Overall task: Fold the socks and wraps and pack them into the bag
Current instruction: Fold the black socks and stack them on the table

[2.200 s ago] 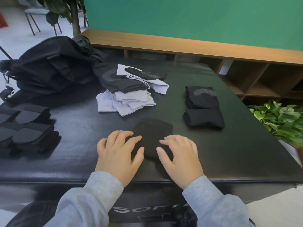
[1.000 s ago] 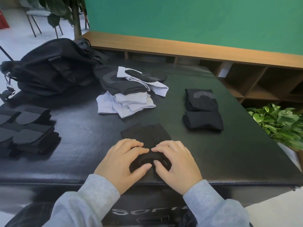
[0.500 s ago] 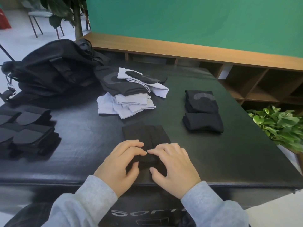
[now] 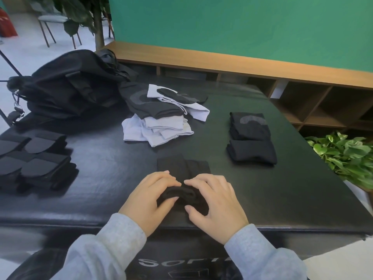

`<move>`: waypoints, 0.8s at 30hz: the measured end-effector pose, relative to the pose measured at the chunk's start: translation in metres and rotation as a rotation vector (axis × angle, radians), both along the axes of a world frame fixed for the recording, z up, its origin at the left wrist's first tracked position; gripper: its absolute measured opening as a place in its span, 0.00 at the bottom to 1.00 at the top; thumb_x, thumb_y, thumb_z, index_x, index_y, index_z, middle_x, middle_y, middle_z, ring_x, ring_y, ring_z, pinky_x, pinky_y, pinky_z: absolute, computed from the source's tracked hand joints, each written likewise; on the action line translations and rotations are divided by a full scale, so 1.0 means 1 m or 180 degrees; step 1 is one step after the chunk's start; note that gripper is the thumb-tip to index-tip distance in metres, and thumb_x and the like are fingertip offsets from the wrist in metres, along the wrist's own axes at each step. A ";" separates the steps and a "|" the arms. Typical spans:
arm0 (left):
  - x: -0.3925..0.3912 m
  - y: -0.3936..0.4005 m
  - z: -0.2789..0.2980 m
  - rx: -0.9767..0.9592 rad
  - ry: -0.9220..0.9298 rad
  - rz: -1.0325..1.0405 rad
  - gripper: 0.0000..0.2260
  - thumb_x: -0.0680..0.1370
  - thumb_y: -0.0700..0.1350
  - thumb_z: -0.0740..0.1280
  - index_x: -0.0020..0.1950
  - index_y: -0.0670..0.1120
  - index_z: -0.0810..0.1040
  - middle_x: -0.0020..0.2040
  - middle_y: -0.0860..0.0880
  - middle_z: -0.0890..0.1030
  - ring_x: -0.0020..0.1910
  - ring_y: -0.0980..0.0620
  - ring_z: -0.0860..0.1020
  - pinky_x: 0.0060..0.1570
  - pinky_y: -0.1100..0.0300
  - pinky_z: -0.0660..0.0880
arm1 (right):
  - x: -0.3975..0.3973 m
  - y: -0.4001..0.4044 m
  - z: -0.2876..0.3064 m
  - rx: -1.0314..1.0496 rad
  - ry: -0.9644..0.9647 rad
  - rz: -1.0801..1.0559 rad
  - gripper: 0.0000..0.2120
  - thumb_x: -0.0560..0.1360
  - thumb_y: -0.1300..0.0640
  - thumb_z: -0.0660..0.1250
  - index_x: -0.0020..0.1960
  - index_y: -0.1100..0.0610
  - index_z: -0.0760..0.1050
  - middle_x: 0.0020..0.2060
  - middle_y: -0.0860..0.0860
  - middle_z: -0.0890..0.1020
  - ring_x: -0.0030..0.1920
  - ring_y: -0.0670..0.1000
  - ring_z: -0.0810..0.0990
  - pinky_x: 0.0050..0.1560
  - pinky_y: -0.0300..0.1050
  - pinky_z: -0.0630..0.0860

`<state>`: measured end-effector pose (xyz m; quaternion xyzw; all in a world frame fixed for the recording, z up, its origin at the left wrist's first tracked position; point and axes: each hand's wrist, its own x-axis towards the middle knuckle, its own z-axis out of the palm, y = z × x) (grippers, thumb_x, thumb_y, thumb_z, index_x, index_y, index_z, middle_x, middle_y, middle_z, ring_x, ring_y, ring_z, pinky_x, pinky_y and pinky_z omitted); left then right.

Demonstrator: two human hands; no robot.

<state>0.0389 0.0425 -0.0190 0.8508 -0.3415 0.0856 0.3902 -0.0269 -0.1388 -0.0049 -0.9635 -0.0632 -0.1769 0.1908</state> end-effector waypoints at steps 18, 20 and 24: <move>-0.009 0.002 0.017 -0.0622 0.1144 0.0459 0.04 0.73 0.51 0.68 0.46 0.60 0.78 0.45 0.62 0.80 0.49 0.61 0.78 0.51 0.63 0.74 | 0.001 -0.006 0.004 0.0907 0.0098 -0.0285 0.09 0.70 0.51 0.65 0.50 0.46 0.77 0.42 0.29 0.72 0.51 0.35 0.71 0.51 0.27 0.66; -0.009 0.003 0.019 -0.0618 0.1147 0.0384 0.05 0.71 0.58 0.68 0.45 0.61 0.79 0.49 0.64 0.79 0.56 0.64 0.75 0.56 0.65 0.70 | 0.000 -0.005 0.005 0.0852 0.0121 -0.0230 0.14 0.67 0.50 0.62 0.52 0.46 0.76 0.44 0.27 0.71 0.52 0.32 0.70 0.54 0.29 0.65; -0.006 0.002 0.020 -0.0388 0.0796 0.0427 0.13 0.69 0.64 0.60 0.41 0.60 0.79 0.52 0.64 0.75 0.60 0.63 0.69 0.58 0.64 0.64 | -0.004 -0.007 0.006 0.1130 0.0020 -0.0088 0.18 0.65 0.51 0.55 0.54 0.41 0.71 0.51 0.25 0.70 0.58 0.33 0.68 0.60 0.30 0.63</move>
